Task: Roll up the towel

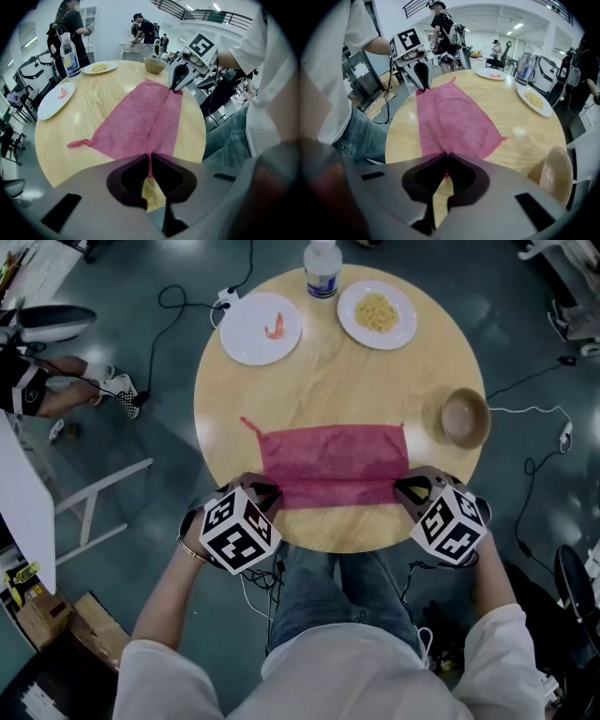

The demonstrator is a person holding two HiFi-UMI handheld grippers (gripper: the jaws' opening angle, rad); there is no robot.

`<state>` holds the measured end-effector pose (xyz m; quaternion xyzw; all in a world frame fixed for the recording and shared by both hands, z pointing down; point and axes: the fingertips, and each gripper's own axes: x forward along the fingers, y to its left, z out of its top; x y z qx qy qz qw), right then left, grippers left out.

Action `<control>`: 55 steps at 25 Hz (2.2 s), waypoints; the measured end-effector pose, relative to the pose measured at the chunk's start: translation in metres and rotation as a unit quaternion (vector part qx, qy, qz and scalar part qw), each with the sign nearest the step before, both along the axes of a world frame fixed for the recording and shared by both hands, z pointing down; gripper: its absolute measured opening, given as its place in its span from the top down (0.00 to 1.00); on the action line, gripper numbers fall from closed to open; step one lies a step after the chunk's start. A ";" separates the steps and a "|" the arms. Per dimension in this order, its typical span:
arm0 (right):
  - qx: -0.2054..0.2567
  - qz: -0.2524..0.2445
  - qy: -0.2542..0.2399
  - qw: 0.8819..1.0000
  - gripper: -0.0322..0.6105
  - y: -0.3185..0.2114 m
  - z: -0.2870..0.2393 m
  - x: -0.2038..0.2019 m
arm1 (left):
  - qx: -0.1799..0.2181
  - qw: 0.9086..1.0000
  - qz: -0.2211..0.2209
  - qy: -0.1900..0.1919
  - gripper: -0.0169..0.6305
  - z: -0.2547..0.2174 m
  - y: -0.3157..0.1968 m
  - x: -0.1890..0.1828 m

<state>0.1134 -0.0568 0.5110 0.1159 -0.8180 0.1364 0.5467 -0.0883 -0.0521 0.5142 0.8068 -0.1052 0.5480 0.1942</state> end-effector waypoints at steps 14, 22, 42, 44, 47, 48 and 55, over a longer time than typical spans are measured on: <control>0.070 0.019 -0.030 0.997 0.84 -0.006 -0.033 0.009 | 0.072 0.997 -0.034 0.010 0.83 -0.034 0.000 -0.026; 0.077 -0.038 -0.023 0.996 0.84 0.032 -0.024 -0.003 | 0.121 0.991 0.060 -0.006 0.84 -0.018 0.035 0.014; 0.056 -0.085 0.000 0.995 0.91 0.059 -0.001 -0.002 | 0.097 0.992 0.071 -0.041 0.95 0.009 0.065 0.015; 0.031 -0.083 -0.012 0.996 0.91 0.074 -0.005 0.000 | 0.074 0.994 0.070 -0.034 0.95 0.002 0.080 0.016; 0.000 -0.061 -0.034 0.998 0.91 0.082 -0.018 0.003 | 0.035 0.998 0.055 -0.017 0.95 -0.009 0.092 0.016; -0.007 -0.054 -0.039 0.998 0.91 0.080 -0.022 0.003 | 0.026 0.998 0.049 -0.012 0.95 -0.011 0.091 0.016; -0.012 -0.032 -0.039 0.999 0.91 0.048 -0.028 0.003 | 0.005 1.000 0.009 -0.008 0.95 -0.018 0.059 0.011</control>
